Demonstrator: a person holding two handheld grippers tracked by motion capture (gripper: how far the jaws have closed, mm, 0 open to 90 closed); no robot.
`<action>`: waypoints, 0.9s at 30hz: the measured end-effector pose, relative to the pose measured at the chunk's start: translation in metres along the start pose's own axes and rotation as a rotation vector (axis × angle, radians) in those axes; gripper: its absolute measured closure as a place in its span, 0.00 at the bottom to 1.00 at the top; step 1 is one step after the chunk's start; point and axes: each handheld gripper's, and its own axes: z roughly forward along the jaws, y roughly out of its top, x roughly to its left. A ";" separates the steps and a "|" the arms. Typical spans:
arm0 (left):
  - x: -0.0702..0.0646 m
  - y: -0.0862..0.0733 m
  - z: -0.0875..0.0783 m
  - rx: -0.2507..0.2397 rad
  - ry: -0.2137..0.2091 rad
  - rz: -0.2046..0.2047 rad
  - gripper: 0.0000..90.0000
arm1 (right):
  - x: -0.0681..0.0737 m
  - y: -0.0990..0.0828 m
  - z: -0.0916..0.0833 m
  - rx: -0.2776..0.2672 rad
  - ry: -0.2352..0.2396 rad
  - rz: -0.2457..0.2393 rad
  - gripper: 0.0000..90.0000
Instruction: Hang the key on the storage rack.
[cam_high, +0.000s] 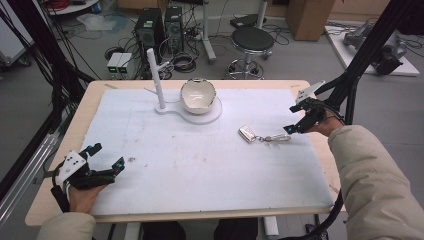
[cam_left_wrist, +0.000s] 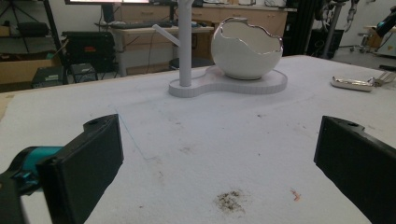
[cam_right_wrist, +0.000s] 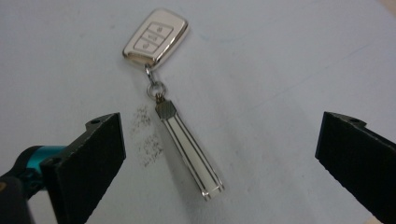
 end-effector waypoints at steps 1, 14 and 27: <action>0.000 0.000 0.000 0.000 0.000 0.000 0.02 | 0.001 -0.001 0.002 0.019 0.004 -0.008 0.01; 0.000 0.000 0.000 0.001 0.001 0.002 0.02 | -0.001 -0.008 0.025 0.175 0.055 -0.090 0.05; -0.001 0.000 0.000 -0.003 0.000 -0.001 0.02 | -0.001 -0.009 0.040 0.279 0.106 -0.130 0.28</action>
